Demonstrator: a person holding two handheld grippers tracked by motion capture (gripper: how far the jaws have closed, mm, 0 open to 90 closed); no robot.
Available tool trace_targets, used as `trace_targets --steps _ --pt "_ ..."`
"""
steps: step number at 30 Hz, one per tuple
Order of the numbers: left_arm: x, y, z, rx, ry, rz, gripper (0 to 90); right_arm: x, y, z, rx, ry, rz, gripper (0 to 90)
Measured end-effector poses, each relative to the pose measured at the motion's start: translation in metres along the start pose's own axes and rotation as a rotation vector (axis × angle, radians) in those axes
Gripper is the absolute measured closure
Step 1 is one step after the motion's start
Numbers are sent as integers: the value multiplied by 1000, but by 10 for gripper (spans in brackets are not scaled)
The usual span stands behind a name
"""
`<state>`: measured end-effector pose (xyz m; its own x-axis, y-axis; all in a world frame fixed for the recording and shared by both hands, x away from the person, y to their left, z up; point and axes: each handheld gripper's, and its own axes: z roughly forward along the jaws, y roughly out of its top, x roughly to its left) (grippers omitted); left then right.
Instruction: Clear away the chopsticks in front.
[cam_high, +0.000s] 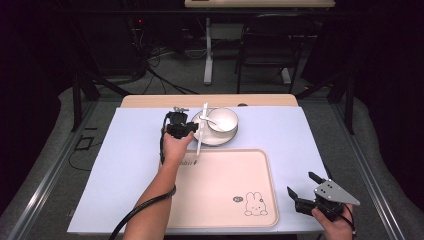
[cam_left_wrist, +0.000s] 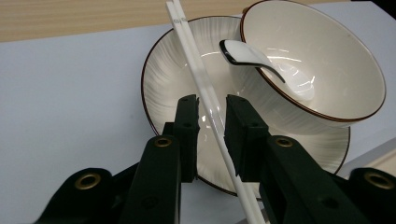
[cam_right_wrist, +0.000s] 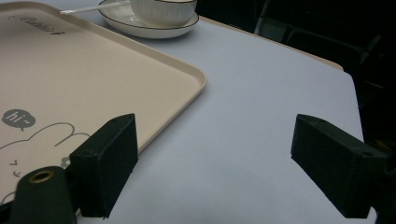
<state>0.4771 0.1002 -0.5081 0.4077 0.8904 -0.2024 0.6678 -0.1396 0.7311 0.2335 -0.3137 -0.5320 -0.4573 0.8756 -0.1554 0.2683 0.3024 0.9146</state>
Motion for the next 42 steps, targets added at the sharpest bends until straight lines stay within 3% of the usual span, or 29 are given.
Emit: trace_targets --steps 12,27,34,42 --pt "-5 -2 19 45 11 -14 765 -1 1 0 -4 5 0 144" --pt "-7 -3 27 46 26 -5 792 -1 1 0 -6 7 3 144" --pt "-4 -2 27 62 49 -31 822 -2 1 0 -9 6 4 144" --pt "1 -3 26 49 68 -61 852 -1 1 0 -7 9 5 144"
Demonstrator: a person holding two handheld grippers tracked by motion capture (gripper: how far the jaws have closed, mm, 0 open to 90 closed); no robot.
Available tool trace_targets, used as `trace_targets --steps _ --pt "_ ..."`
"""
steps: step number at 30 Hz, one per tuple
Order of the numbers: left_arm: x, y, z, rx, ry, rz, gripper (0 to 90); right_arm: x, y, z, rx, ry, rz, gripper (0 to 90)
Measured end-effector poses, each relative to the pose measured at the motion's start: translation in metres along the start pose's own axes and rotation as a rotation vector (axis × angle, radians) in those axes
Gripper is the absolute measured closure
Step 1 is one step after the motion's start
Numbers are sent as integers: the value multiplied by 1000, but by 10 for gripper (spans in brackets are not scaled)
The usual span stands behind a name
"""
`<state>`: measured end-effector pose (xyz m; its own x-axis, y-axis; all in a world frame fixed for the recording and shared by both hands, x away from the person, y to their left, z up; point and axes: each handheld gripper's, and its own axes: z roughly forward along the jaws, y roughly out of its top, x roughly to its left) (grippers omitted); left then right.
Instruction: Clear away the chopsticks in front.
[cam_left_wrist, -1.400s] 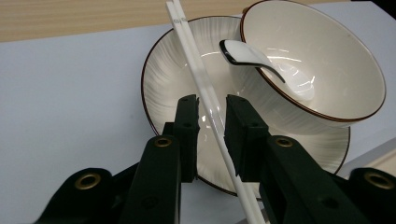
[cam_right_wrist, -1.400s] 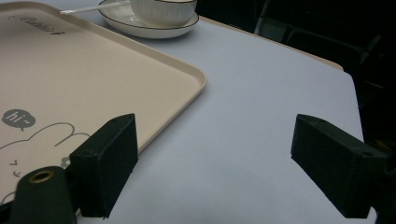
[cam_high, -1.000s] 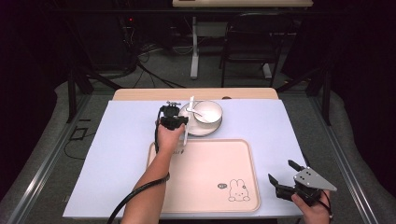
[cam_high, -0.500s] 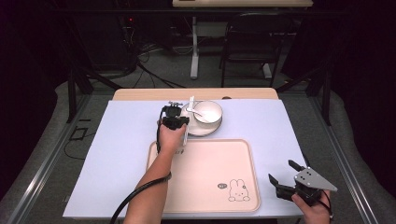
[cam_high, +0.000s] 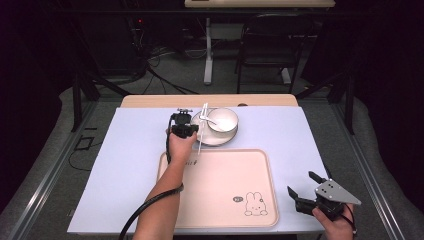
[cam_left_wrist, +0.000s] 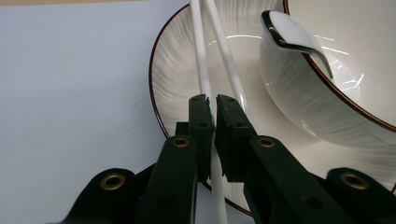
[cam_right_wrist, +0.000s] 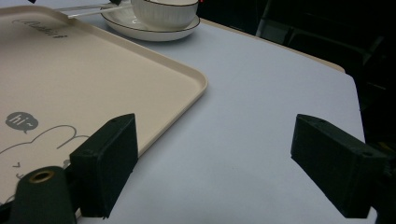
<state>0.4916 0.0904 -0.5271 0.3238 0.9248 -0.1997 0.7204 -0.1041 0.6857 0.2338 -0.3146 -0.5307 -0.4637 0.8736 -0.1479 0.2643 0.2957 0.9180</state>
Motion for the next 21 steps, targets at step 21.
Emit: trace_targets --steps 21 --pt "0 2 12 50 17 -13 822 0 0 0 -4 6 5 144"
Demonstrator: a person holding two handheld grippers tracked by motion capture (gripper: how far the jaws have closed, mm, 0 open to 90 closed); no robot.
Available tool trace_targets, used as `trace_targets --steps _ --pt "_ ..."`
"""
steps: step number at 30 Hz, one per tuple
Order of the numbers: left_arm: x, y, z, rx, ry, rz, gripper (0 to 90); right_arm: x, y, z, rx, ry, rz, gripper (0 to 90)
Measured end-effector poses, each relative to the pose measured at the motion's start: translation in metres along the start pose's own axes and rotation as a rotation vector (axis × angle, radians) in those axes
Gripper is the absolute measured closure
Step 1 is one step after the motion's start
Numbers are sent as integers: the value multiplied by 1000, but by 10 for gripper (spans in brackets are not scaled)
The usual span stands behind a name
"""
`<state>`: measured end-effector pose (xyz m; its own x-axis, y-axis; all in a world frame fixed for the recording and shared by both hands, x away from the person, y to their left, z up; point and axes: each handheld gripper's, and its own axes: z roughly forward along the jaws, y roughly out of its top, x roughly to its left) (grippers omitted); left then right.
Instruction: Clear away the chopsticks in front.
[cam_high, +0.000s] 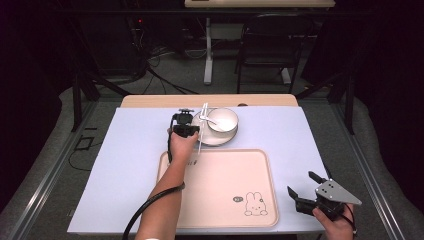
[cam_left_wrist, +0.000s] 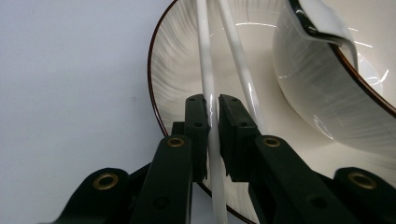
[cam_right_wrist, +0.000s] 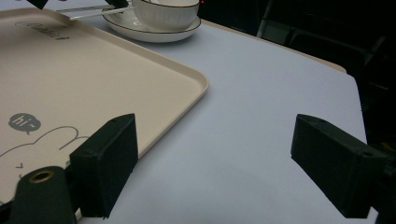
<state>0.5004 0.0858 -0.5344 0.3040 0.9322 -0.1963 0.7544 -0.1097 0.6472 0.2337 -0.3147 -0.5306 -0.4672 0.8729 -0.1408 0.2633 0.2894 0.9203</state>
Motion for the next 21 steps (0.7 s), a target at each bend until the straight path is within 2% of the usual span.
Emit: trace_targets --steps 4,11,16,18,21 --pt "0 0 2 11 7 -3 832 0 0 0 1 2 0 144" --pt "2 1 2 11 2 -41 847 0 0 0 1 4 0 144" --pt "3 1 1 -1 1 -54 850 0 0 0 1 4 -1 144" --pt "5 2 -2 -13 -12 -68 851 0 0 0 1 4 -1 144" --pt "6 3 -5 -16 -16 -66 851 0 0 0 1 6 -1 144"
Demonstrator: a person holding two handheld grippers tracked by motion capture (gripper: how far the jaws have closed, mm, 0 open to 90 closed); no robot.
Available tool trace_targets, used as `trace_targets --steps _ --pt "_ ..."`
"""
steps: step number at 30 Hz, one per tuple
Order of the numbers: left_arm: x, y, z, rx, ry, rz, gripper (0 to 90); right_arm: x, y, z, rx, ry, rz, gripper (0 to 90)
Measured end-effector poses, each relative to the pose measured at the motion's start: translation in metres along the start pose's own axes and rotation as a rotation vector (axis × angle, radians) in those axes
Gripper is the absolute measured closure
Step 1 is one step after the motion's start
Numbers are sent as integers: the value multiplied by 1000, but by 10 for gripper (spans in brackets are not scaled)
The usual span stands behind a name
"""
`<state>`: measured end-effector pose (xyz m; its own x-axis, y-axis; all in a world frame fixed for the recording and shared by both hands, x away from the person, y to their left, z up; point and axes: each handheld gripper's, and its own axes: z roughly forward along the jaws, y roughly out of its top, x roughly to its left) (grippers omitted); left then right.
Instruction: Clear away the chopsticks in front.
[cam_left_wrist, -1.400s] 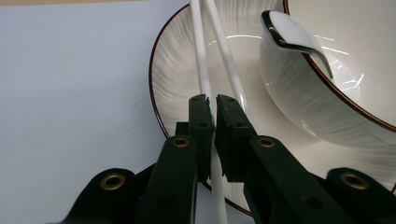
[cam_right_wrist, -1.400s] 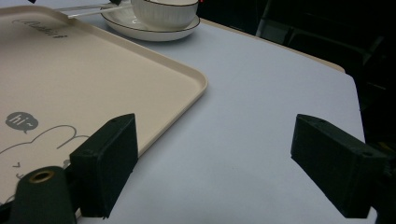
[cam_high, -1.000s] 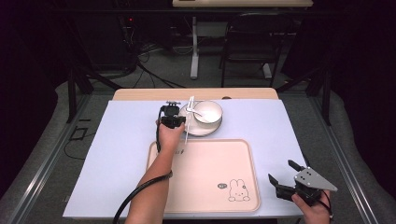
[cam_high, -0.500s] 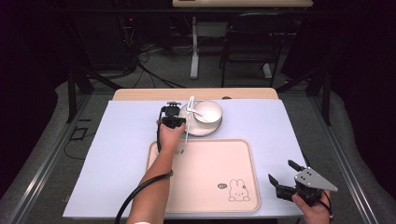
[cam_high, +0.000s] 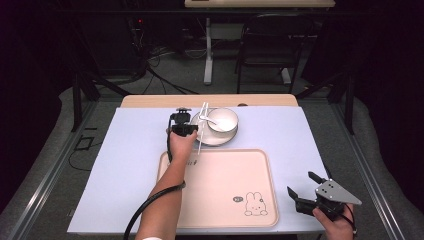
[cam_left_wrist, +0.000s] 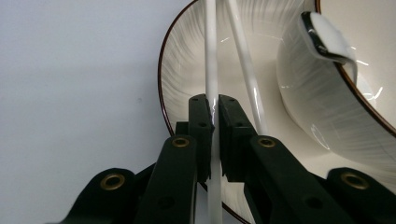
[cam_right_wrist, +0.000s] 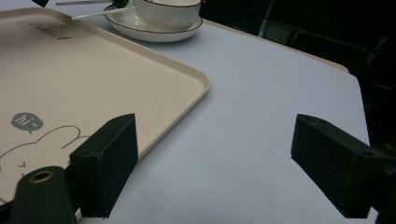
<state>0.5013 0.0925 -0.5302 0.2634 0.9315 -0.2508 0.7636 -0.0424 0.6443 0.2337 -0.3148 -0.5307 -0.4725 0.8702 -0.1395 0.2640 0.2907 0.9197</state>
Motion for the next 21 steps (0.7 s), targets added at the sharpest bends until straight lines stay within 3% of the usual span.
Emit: trace_targets --steps 7,18,21 --pt "7 2 -14 -22 1 -13 851 0 0 1 -1 1 0 145" --pt "26 1 -46 -68 8 -72 851 1 0 0 -1 2 5 144" --pt "30 -1 -58 -77 22 -59 851 2 1 -1 -5 6 7 145"
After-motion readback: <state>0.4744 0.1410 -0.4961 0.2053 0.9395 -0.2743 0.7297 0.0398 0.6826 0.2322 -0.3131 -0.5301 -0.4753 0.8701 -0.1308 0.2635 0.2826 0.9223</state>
